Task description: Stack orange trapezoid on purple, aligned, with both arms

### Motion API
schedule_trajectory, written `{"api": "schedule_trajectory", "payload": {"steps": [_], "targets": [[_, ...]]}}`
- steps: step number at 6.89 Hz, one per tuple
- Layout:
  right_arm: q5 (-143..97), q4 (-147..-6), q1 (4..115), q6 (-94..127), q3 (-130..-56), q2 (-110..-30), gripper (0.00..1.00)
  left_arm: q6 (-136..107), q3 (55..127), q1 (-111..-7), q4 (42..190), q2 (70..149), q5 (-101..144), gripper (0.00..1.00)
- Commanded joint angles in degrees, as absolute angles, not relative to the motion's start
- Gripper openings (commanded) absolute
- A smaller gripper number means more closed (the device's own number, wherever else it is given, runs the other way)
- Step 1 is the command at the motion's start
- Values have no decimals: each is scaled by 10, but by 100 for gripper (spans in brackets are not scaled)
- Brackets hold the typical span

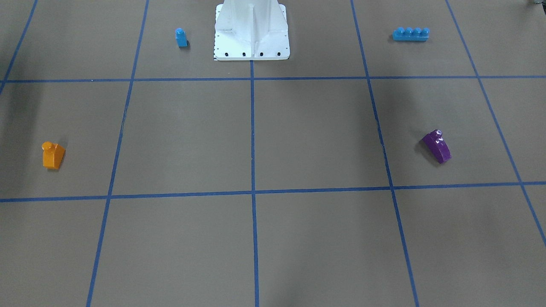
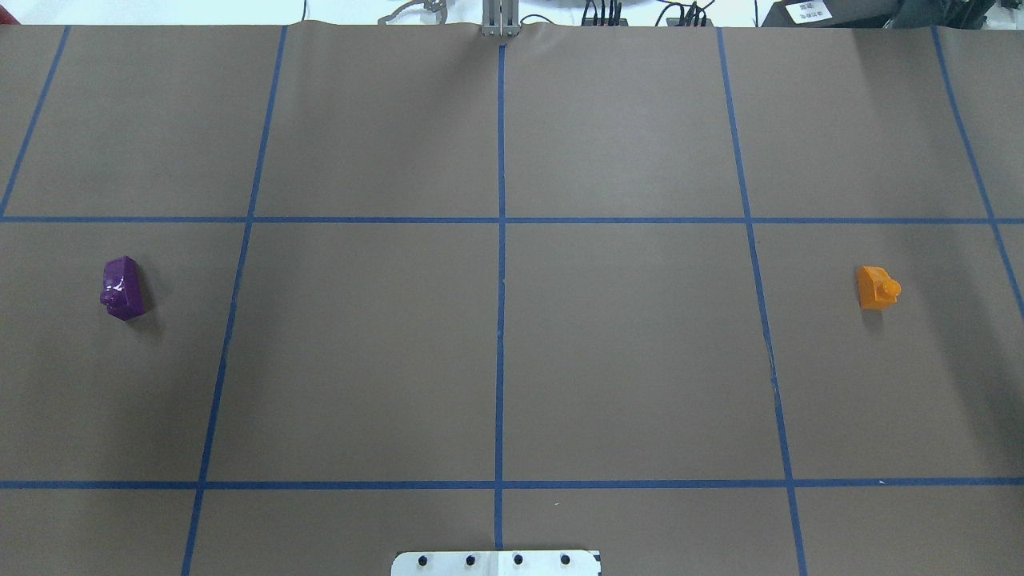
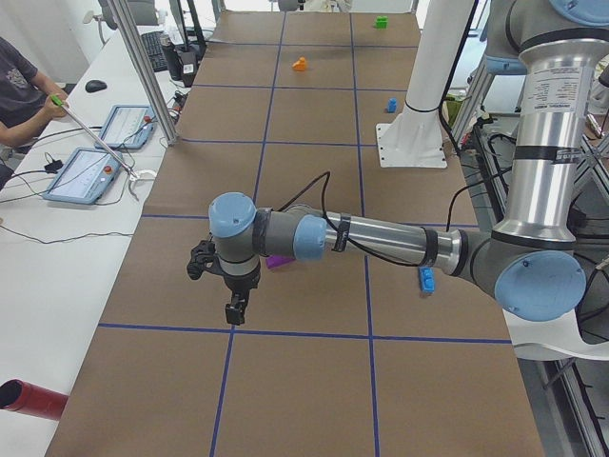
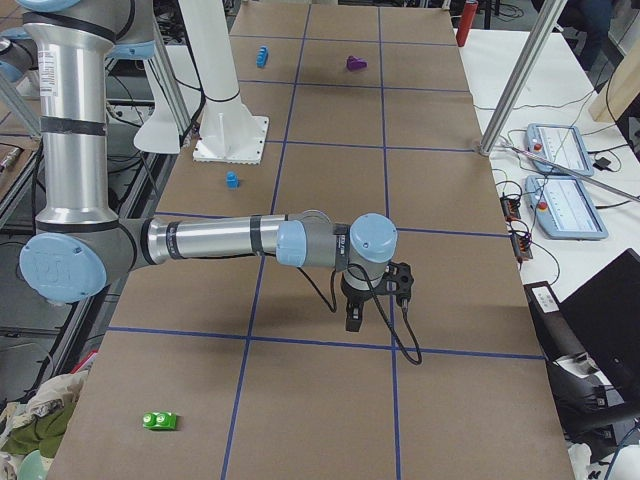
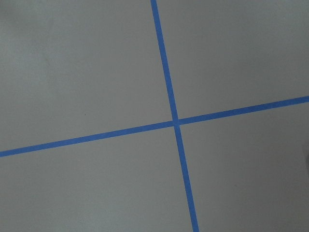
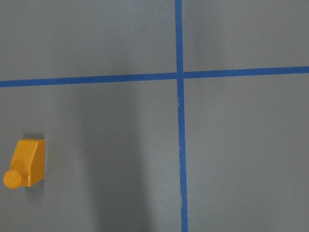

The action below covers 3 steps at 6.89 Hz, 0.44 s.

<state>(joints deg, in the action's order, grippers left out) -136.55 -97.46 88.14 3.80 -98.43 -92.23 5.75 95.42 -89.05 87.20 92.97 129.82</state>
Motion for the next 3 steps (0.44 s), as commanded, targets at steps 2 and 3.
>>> {"api": "schedule_trajectory", "payload": {"steps": [2,3], "targets": [[-1368,-975,882,42,-984,-923,100,55,955,-890,868,931,1298,100],[-1368,-974,882,42,-985,-923,100,55,962,-889,869,932,1301,100]]}}
